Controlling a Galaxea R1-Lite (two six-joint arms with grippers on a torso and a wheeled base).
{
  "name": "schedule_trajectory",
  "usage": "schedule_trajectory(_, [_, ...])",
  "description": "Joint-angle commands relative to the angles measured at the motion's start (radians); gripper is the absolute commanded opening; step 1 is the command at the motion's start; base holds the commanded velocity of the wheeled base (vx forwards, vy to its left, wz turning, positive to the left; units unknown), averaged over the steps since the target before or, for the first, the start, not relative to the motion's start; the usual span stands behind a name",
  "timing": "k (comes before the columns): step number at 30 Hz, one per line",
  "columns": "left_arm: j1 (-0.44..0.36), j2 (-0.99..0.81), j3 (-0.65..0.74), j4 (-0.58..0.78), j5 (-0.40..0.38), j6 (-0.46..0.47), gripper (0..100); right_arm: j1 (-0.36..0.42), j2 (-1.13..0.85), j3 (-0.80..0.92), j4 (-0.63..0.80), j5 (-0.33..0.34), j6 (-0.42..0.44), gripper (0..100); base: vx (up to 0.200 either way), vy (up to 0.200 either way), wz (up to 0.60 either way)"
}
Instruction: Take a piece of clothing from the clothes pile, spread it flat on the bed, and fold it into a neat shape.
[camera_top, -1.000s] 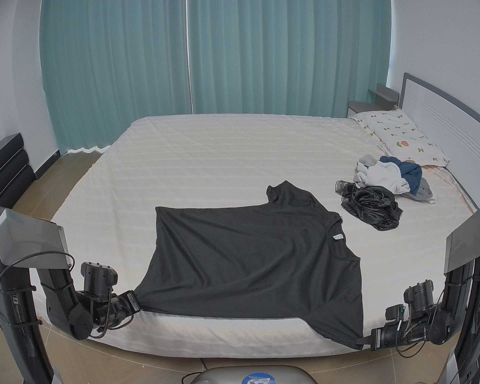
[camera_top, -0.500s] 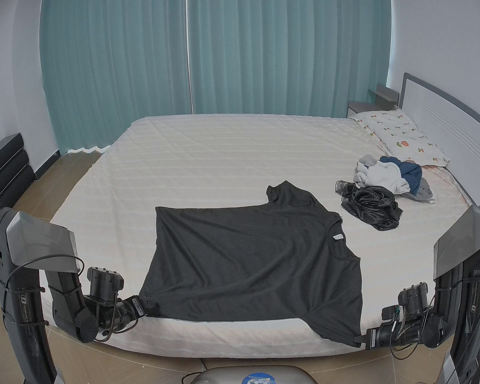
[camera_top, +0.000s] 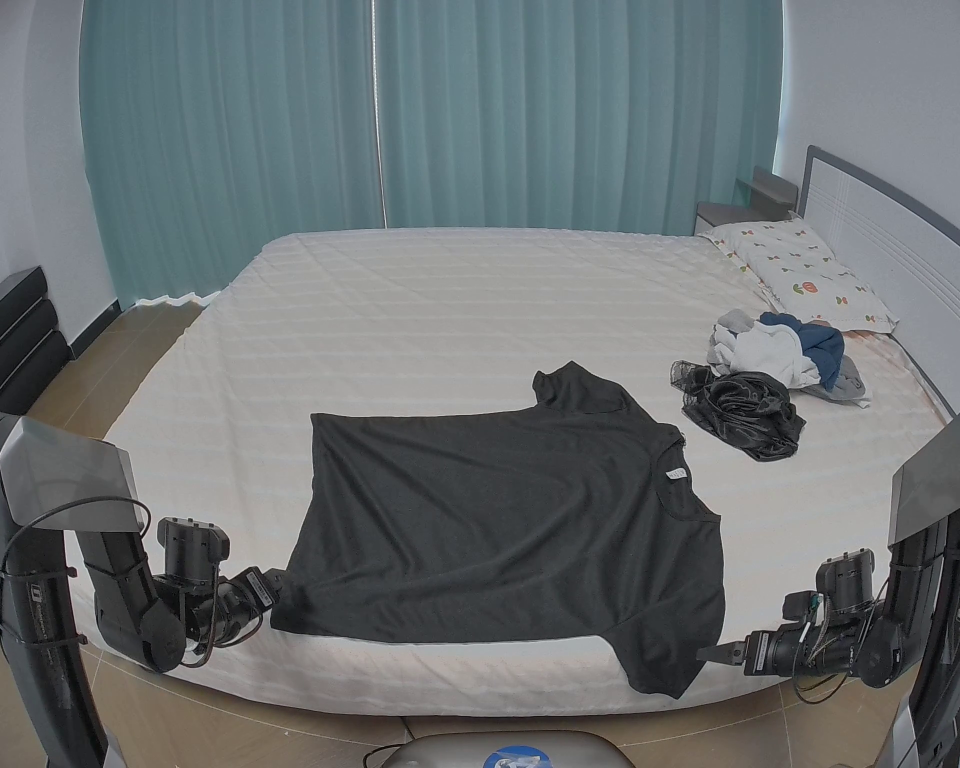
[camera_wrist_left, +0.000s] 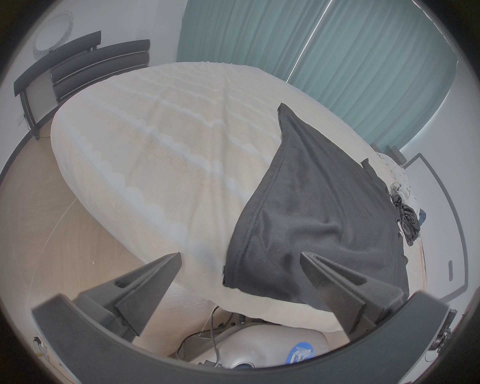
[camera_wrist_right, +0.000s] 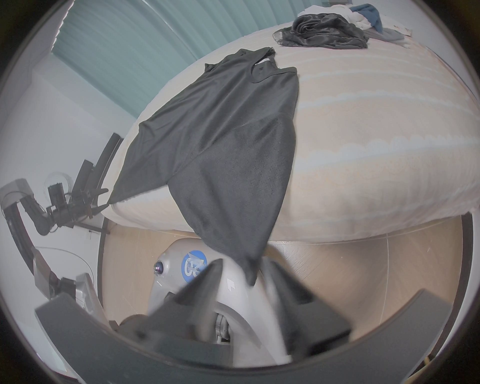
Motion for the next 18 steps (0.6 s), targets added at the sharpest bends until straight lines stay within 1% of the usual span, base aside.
schedule_trajectory(1, [0.014,-0.045,-0.04,0.002,-0.002,-0.054,100,-0.02,-0.042,-0.052,-0.022,-0.002,0.059,100,0.0,0.0,0.0])
schedule_trajectory(3, [0.014,-0.068,-0.062,0.009,-0.003,-0.066,100,-0.017,-0.043,-0.12,-0.014,-0.005,0.121,100,0.0,0.0,0.0])
schedule_trajectory(7, [0.014,-0.071,-0.12,0.02,-0.003,-0.069,100,-0.002,-0.034,-0.226,0.021,-0.007,0.168,100,0.0,0.0,0.0])
schedule_trajectory(9, [0.015,-0.063,-0.171,0.058,-0.003,-0.074,100,0.01,-0.028,-0.263,0.039,-0.002,0.202,100,0.0,0.0,0.0])
schedule_trajectory(10, [0.015,-0.064,-0.191,0.08,-0.003,-0.077,100,0.013,-0.025,-0.273,0.036,-0.002,0.231,100,0.0,0.0,0.0])
schedule_trajectory(11, [0.015,-0.064,-0.209,0.111,-0.003,-0.077,100,0.015,-0.022,-0.284,0.033,-0.002,0.282,100,0.0,0.0,0.0])
schedule_trajectory(12, [0.015,-0.064,-0.209,0.111,-0.003,-0.077,100,0.015,-0.022,-0.284,0.033,-0.002,0.282,100,0.0,0.0,0.0])
schedule_trajectory(13, [0.009,-0.063,-0.223,0.123,-0.003,-0.078,100,0.015,-0.023,-0.301,0.032,-0.004,0.352,100,0.0,0.0,0.0])
schedule_trajectory(16, [0.003,-0.057,-0.22,0.121,-0.008,-0.086,100,0.013,-0.025,-0.298,0.033,-0.005,0.374,100,0.0,0.0,0.0])
schedule_trajectory(17, [-0.005,-0.034,-0.226,0.12,-0.034,-0.109,100,0.009,-0.023,-0.292,0.032,-0.002,0.375,100,0.0,0.0,0.0])
schedule_trajectory(18, [-0.006,-0.02,-0.235,0.117,-0.037,-0.12,100,0.009,-0.02,-0.29,0.032,-0.001,0.38,100,0.0,0.0,0.0])
